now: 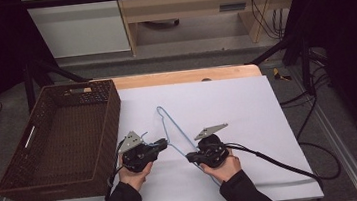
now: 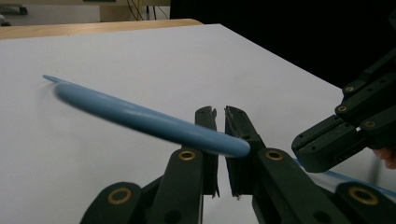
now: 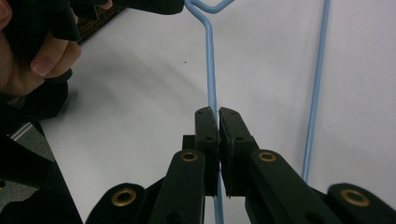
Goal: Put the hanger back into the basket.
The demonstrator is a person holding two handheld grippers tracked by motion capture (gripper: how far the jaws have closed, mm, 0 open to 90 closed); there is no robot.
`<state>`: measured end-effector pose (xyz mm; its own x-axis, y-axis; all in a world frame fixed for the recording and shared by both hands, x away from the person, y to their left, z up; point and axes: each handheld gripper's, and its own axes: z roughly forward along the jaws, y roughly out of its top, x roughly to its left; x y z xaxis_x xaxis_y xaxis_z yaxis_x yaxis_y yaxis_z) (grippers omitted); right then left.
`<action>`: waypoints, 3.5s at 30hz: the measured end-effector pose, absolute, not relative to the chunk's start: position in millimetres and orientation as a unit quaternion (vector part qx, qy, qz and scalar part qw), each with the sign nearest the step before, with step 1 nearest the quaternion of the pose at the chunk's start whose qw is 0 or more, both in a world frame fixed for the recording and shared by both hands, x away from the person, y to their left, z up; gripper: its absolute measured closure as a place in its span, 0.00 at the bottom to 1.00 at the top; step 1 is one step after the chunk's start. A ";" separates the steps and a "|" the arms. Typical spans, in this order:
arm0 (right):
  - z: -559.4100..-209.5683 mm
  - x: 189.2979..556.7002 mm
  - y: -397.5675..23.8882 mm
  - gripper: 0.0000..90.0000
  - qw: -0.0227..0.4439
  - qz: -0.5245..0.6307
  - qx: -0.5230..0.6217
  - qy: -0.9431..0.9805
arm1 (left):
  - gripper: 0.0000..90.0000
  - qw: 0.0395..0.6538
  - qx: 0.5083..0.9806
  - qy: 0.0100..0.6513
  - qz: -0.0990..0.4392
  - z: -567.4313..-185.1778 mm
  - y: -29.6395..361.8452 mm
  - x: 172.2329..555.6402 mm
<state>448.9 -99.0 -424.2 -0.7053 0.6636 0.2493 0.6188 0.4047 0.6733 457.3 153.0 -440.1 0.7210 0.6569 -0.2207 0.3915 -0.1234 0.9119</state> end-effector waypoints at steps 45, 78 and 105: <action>-430.5 445.3 -83.1 0.97 0.090 0.330 0.358 0.869 | 0.94 0.531 0.762 0.346 0.136 -432.2 137.4 452.4; -362.2 454.3 -148.1 0.98 0.036 0.402 0.282 0.871 | 0.23 0.465 0.814 0.260 0.233 -380.4 162.2 431.9; -367.6 446.7 -165.9 0.98 -0.025 0.401 0.256 0.879 | 0.17 0.346 0.887 0.119 0.283 -377.4 121.8 438.1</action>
